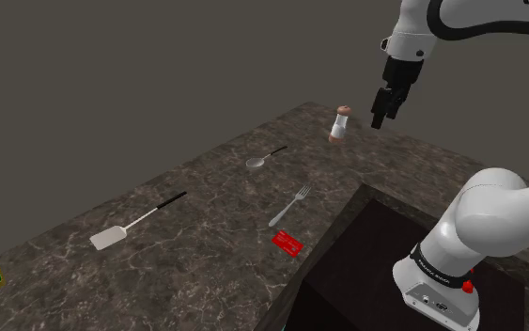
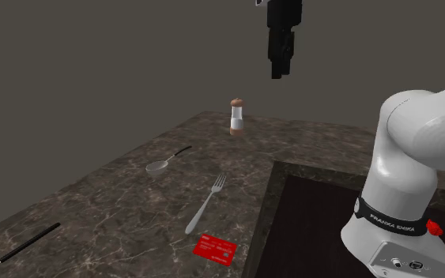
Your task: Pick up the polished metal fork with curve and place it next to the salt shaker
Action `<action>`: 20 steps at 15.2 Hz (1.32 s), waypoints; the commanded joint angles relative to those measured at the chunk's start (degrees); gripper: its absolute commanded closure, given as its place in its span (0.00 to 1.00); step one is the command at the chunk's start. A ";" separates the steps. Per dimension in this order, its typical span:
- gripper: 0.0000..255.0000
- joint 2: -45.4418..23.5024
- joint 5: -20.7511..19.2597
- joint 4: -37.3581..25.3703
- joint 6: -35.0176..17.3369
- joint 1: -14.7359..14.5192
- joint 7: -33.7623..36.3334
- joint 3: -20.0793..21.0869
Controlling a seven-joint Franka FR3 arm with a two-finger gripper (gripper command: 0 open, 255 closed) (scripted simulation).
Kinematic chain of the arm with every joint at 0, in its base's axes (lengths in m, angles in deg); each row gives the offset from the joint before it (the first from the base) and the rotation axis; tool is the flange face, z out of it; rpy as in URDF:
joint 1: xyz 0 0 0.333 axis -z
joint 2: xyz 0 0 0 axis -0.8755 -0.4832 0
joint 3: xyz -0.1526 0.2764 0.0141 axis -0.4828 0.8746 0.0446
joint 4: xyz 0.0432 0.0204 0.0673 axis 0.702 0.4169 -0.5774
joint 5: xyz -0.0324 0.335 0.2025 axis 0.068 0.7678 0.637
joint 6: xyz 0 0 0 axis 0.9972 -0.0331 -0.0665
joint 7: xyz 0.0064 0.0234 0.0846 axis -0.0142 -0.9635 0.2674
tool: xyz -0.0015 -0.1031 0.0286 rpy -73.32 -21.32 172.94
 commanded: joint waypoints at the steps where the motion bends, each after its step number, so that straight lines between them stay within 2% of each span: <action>1: 0.00 0.00 0.00 0.00 0.00 0.00 0.00 0.00; 12: 0.00 -13.97 -5.05 8.59 -24.05 -10.13 -27.88 -7.38; 20: 0.00 -28.39 -5.49 10.65 -41.72 -17.72 -47.87 -11.05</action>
